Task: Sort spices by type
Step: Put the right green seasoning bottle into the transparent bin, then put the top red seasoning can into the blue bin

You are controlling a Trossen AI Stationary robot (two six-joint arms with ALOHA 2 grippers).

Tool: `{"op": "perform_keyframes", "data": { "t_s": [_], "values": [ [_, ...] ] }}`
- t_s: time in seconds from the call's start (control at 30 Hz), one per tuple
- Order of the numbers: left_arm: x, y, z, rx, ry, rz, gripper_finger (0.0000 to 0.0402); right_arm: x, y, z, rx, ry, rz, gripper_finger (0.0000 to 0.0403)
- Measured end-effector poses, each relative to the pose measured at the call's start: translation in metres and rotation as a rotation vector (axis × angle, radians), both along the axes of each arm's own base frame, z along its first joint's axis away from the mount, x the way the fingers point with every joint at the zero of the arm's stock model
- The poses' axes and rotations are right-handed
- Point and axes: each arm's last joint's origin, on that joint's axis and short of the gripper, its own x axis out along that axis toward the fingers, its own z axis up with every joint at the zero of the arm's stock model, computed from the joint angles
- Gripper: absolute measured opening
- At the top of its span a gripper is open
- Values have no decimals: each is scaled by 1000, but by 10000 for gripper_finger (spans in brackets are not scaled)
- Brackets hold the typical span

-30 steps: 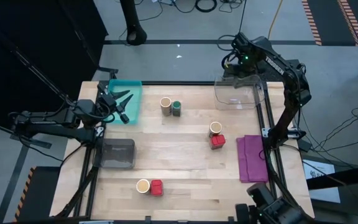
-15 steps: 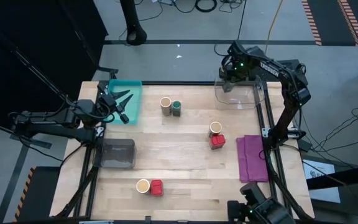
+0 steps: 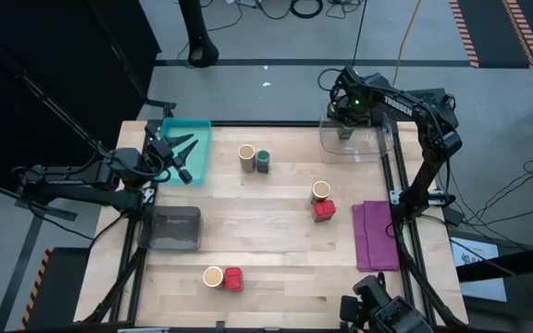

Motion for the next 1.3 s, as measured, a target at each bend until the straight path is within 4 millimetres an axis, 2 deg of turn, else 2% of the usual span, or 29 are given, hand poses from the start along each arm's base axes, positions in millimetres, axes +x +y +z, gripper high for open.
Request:
{"op": "perform_keyframes", "data": {
  "t_s": [0.2,0.4,0.57,0.77,1.03,1.3],
  "values": [
    [0,0,0,0,0,-1,97,1,-2,-2,-3,0,-1,216],
    [0,0,0,0,0,0,97,6,-9,-21,37,29,29,204],
    [0,0,0,0,0,0,97,8,-10,-23,42,37,63,197],
    [0,0,0,1,-3,-1,97,7,-6,-20,47,30,97,232],
    [0,0,0,1,-4,-1,97,6,-3,-5,10,-37,102,278],
    [0,0,1,-8,-17,0,97,-4,2,33,-96,-92,93,288]
  ]
}}
